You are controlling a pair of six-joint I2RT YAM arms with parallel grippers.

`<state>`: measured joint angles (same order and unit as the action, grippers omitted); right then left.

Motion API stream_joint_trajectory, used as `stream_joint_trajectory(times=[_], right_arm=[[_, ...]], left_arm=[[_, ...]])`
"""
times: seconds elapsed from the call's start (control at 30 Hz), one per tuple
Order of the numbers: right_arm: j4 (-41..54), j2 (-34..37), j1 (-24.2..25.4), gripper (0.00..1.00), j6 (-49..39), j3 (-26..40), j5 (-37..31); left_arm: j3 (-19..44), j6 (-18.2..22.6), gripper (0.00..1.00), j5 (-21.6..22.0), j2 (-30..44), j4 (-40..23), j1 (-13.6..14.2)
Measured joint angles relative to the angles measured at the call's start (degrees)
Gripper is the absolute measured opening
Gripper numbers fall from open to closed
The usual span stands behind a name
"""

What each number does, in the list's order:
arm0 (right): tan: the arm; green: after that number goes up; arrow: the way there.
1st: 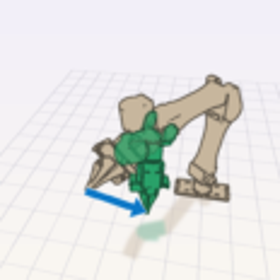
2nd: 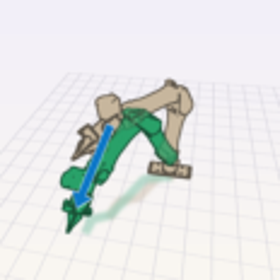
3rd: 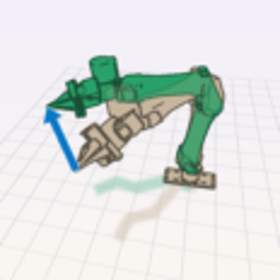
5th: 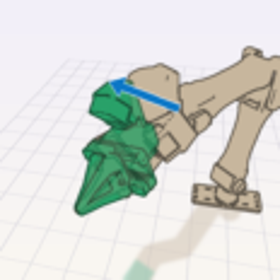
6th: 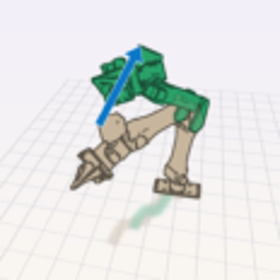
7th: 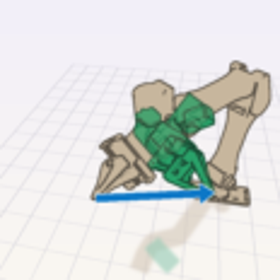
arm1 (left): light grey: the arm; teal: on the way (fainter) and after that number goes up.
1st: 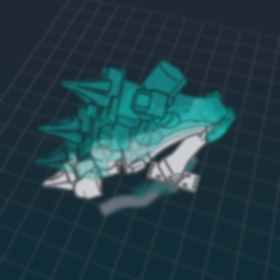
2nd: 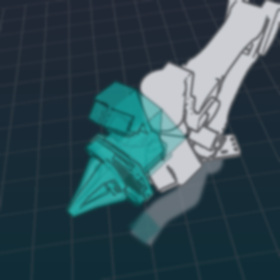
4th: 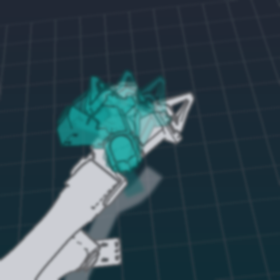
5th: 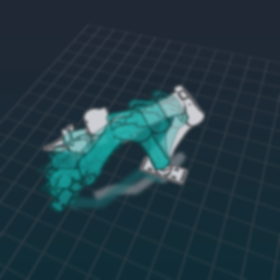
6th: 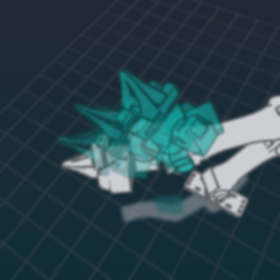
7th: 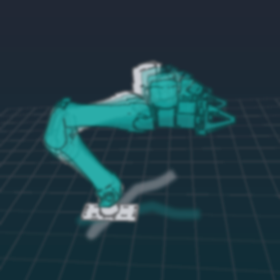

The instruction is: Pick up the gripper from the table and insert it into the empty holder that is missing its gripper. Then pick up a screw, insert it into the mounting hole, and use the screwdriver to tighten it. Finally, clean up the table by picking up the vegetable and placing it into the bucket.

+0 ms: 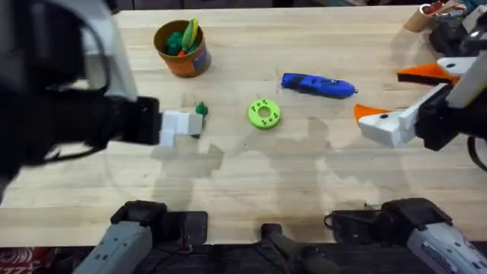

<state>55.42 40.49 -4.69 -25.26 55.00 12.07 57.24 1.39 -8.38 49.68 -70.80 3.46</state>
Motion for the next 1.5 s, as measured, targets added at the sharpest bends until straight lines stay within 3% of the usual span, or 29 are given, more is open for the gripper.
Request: stream_joint_trajectory(times=[0.17, 0.3, 0.63, 0.87, 0.97, 1.1, 1.17, 1.5], right_arm=[[-0.2, 0.0, 0.0, 0.997, 0.0, 0.0, 0.0], [-0.2, 0.0, 0.0, 0.997, 0.0, 0.0, 0.0], [-0.3, 0.0, 0.0, 0.997, -0.1, 0.0, 0.0], [-0.4, 0.0, 0.0, 0.995, -0.1, -0.1, 0.0], [-0.5, 0.0, 0.0, 0.995, -0.1, -0.1, 0.0], [-0.5, 0.0, 0.0, 0.995, -0.1, -0.1, 0.0], [-0.5, 0.0, 0.0, 0.995, -0.1, -0.1, 0.0], [-0.5, 0.0, 0.0, 0.996, -0.1, -0.1, 0.0]], left_arm=[[0.3, -2.4, 0.986, 4.0, 10.4, 1.8, 4.5], [0.4, -3.5, 0.986, 5.2, 19.2, 6.9, 6.6], [0.5, -3.9, 0.986, 5.2, 37.3, 16.7, 6.9], [0.5, -1.8, 0.962, 5.2, 44.5, 18.2, 6.9], [0.6, -1.4, 0.809, 5.7, 45.1, 18.5, 6.9], [0.6, -0.9, 0.21, 5.6, 45.1, 18.9, 6.9], [0.6, -0.6, 0.029, 5.6, 45.0, 19.1, 6.9], [1.5, -0.5, 0.016, 5.4, 44.3, 19.6, 6.9]])
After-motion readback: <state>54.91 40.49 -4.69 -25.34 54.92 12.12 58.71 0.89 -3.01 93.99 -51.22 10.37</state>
